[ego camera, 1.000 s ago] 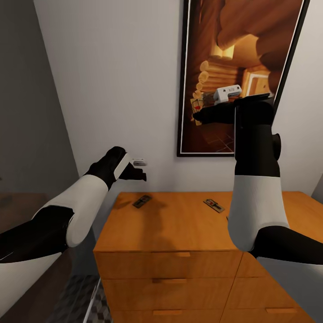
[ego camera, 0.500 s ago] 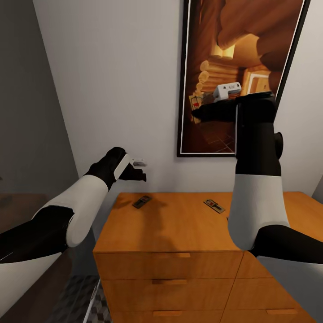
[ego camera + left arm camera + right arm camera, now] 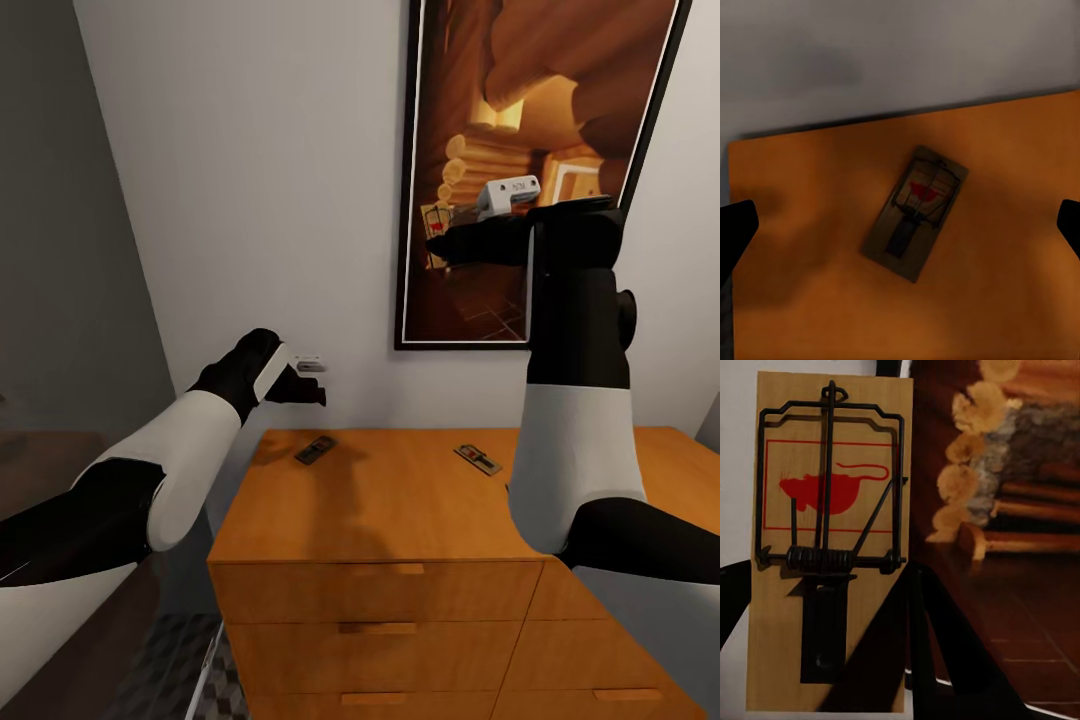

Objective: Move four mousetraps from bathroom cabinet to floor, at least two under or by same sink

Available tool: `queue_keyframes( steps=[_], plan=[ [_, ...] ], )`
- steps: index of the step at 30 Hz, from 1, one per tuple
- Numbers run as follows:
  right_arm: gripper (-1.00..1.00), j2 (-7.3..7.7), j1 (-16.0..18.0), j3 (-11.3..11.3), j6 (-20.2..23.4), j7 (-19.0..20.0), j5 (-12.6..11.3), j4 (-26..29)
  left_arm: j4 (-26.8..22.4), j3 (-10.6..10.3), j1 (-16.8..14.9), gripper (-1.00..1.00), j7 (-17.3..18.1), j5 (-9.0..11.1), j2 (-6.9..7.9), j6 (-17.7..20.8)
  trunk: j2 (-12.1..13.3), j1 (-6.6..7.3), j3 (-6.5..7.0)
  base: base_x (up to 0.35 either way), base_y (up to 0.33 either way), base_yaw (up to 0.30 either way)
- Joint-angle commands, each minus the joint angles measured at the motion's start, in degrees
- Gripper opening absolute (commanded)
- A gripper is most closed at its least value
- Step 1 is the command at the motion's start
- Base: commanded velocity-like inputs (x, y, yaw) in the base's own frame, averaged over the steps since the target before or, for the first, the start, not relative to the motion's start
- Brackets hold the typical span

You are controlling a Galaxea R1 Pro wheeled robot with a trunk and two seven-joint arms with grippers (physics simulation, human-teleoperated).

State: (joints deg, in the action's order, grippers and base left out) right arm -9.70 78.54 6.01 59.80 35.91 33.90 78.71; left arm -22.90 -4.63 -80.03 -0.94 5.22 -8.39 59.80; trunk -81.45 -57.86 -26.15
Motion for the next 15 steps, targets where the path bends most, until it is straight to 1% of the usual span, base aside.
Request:
queue_keyframes(
  steps=[1, 14, 15],
  plan=[
    [-1.0, -0.06, 0.1, 0.1, 0.2, 0.5, 0.4, 0.1, -0.1, -0.5, 0.0, 1.0, -0.1, 0.5, 0.06, 0.2, 0.0, 0.0, -0.07, 0.0, 0.0, 0.0],
    [-1.0, -0.06, 0.1, 0.1, 0.2, 0.5, 0.4, 1.0, 0.0, -0.5, 0.0, 1.0, -0.1, 0.5, 0.05, 0.2, -5.3, -2.85, -2.4, 0.0, 0.0, 0.0],
    [-1.0, -0.06, 0.1, 0.1, 0.2, 0.5, 0.4, 1.3, 0.0, -0.5, 0.0, 1.0, -0.1, 0.5, 0.05, 0.2, -5.3, -2.85, -2.4, 0.0, 0.0, 0.0]
  ],
)
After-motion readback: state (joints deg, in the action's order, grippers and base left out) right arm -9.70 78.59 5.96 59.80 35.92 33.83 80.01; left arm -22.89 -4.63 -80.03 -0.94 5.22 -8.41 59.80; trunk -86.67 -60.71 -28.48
